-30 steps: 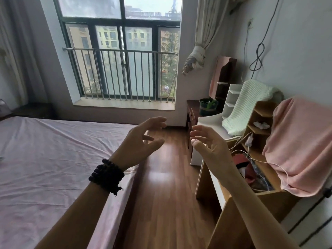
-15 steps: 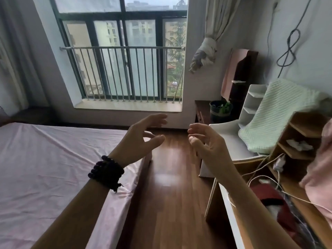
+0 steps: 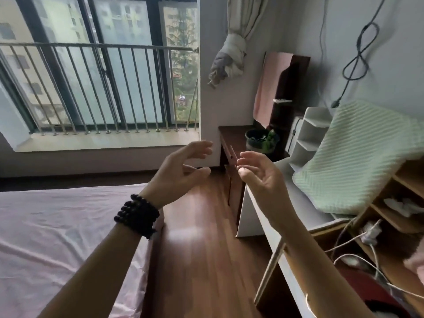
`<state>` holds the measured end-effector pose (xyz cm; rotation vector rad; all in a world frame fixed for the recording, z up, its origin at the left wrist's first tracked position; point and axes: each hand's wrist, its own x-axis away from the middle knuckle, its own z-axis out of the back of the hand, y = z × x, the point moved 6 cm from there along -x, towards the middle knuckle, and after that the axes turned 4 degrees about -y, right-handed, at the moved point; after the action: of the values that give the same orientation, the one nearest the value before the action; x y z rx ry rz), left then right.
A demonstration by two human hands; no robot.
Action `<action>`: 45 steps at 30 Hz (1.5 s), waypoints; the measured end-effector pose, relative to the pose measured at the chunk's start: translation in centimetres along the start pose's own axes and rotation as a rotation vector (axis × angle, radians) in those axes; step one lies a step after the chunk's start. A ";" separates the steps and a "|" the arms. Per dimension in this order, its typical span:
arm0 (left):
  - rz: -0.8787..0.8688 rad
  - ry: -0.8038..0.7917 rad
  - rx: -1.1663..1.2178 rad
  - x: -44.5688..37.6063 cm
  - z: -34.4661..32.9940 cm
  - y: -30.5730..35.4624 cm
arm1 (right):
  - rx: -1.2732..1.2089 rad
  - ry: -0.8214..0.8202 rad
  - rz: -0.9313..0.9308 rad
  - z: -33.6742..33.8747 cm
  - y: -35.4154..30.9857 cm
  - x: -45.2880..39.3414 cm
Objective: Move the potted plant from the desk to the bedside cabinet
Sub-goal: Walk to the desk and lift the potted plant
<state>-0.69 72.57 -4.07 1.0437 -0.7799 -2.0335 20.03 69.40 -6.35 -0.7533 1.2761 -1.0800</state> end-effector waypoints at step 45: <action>-0.206 -0.719 0.350 -71.9 -7.7 -43.5 | 0.153 0.779 -0.210 3.9 32.4 -58.8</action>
<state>22.39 153.41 -10.72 0.5573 -1.4843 -2.5429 33.34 134.90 -13.71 -0.3487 1.7536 -1.7174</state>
